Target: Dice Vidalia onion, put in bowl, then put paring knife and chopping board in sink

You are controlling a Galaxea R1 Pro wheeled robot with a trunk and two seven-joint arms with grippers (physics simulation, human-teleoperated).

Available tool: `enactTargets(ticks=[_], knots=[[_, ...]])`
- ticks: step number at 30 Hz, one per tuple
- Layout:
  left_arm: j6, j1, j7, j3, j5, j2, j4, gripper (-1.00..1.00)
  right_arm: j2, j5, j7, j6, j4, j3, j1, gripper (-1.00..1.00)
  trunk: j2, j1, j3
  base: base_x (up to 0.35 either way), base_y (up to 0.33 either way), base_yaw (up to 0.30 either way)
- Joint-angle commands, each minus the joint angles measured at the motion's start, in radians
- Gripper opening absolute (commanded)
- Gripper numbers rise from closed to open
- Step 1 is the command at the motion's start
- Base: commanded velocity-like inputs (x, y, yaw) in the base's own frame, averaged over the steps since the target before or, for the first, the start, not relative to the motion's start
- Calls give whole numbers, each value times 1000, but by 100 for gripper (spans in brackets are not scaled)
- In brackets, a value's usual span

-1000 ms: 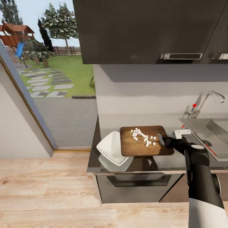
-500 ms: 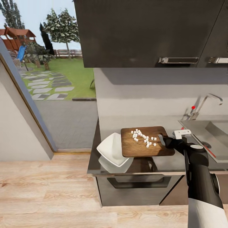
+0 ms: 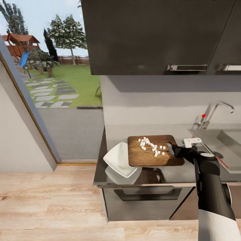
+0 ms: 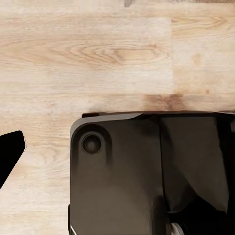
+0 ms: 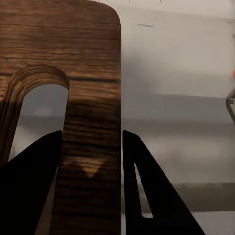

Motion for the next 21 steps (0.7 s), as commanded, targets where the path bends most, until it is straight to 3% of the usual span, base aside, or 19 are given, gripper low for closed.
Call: enactTargets(ticks=[1, 11, 21], knots=[[-2, 0, 0, -2, 6, 1, -1, 100, 1, 9, 9, 3, -1, -2, -1, -100, -1, 0, 0, 0, 192, 0], [-1, 0, 0, -2, 6, 1, -1, 100, 1, 9, -1, 3, -1, -2, -1, -100, -1, 0, 16, 0, 244, 0], [-1, 0, 0, -2, 6, 0, -1, 100, -2, 8, 1, 2, 0, -2, -1, -100, -1, 0, 26, 0, 20, 0]])
